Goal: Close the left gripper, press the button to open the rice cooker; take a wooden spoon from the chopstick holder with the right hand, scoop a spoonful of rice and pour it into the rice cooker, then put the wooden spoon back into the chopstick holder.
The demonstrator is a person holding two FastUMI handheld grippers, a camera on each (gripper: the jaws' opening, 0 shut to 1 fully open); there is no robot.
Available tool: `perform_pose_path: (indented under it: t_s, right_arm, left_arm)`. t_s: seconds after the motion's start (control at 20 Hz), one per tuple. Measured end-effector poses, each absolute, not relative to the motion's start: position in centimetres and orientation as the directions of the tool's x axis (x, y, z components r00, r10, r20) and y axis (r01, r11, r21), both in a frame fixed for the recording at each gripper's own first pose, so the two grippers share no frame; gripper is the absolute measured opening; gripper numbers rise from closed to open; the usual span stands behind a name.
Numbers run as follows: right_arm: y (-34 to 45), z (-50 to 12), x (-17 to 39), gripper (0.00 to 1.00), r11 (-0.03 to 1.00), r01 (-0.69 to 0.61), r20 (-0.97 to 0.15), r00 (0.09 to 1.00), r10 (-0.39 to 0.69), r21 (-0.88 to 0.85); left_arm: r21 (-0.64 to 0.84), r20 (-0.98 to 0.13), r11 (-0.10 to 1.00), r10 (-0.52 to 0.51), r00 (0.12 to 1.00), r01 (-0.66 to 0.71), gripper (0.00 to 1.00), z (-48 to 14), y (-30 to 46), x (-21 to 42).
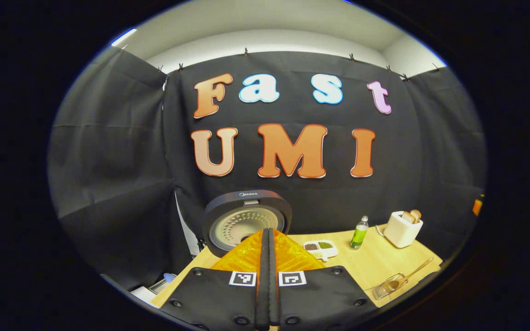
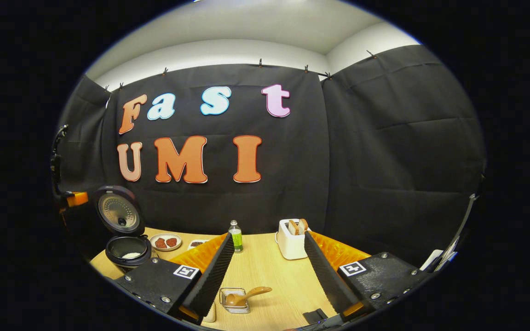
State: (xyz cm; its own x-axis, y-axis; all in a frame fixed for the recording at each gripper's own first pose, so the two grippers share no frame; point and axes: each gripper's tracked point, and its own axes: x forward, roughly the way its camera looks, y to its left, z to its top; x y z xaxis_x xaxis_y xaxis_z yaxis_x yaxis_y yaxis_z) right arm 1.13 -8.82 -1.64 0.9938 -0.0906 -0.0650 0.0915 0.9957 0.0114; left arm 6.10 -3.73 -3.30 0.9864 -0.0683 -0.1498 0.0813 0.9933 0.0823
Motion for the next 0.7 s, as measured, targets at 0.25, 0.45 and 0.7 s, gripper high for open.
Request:
perform_pose_path:
  t_s: [0.25, 0.45, 0.7]
  right_arm:
    - [-8.6, -3.4, 2.7, 0.95, 0.996, 0.069, -0.058, 0.996, -0.065, 0.063]
    - [-9.0, -7.1, 4.6, 0.95, 0.992, 0.066, -0.091, 0.994, -0.056, 0.110]
    - [-9.4, -12.8, 6.8, 0.95, 0.978, 0.070, -0.165, 0.986, -0.038, 0.198]
  left_arm:
    - [0.070, -0.131, 0.997, -0.023, 0.991, 0.033, 0.05, -1.1, -1.8, 3.5]
    - [0.096, -0.103, 0.995, 0.045, 0.994, -0.035, 0.53, 0.1, 0.4, 2.3]
    - [0.077, -0.071, 0.993, 0.100, 0.993, -0.094, 0.73, 1.4, 1.8, 0.4]
